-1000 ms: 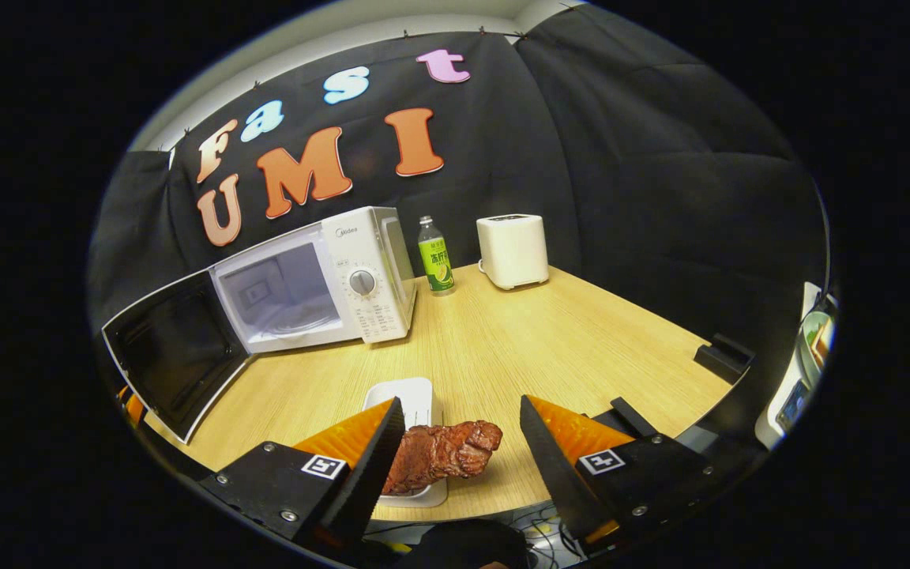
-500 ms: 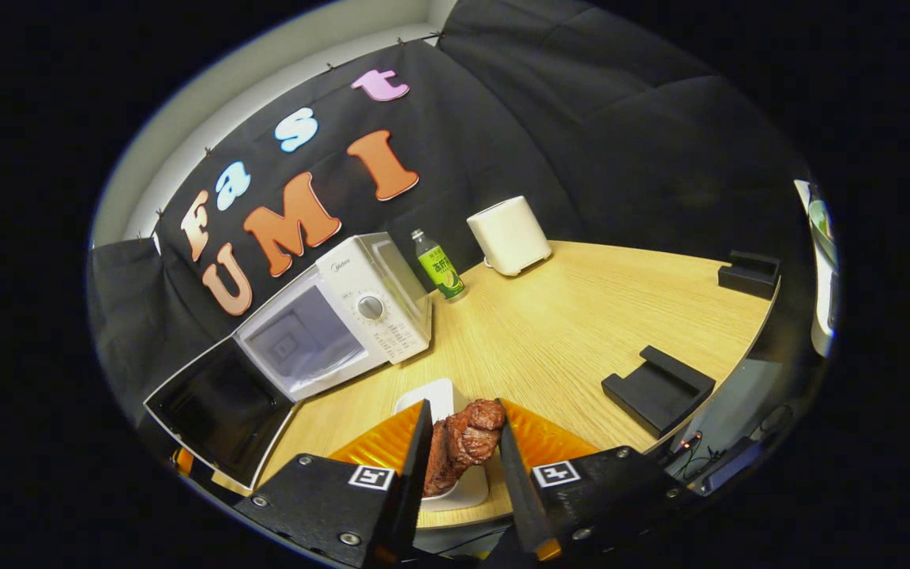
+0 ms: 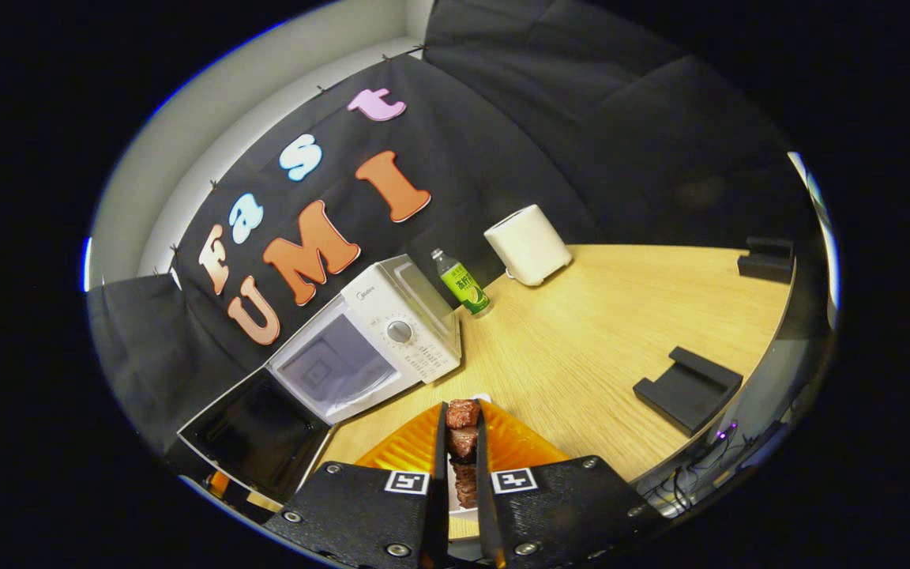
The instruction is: Open the microwave oven with the left hand, put the food in, and close the microwave oven.
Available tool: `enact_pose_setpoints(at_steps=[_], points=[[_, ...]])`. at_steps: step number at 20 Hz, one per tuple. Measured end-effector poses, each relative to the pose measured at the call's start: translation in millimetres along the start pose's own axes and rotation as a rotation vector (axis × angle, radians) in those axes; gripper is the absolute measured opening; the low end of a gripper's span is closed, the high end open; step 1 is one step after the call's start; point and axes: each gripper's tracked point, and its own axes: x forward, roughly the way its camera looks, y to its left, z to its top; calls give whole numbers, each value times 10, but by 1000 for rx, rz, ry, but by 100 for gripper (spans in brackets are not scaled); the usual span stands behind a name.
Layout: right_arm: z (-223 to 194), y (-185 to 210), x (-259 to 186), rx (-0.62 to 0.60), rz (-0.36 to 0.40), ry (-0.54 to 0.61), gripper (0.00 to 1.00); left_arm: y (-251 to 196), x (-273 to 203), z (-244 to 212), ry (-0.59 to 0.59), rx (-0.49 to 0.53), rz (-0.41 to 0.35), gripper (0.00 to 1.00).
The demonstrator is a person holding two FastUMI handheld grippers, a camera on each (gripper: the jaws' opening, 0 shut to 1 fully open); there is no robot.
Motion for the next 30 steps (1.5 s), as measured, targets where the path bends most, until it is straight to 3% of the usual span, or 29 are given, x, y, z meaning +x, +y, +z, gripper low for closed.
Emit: enact_pose_setpoints(at_steps=[6, 12, 13, 14, 15, 24, 25, 30], points=[[230, 318, 170, -117, 35, -8, 14, 67, 3, 42, -23, -10, 17, 81], [195, 862, 416, -211, 137, 37, 14, 67, 53, 44, -29, -25, 18, 81], [176, 966, 466, -223, 156, 44, 14, 56, 51, 49, -32, -37, 15, 89], [153, 1052, 515, -233, 171, 50, 14, 47, 54, 38, -32, -42, 14, 89], [145, 1133, 574, -238, 182, 54, 14, 50, 59, 31, -32, -42, 17, 81], [181, 1803, 1180, -260, 246, -5, 14, 99, 38, -58, -14, -39, 47, 81], [182, 1876, 1247, -252, 255, -10, 14, 95, 42, -75, -10, -38, 55, 89], [158, 2242, 1592, -193, 273, -48, 14, 150, 67, -60, -4, -3, 99, 89]])
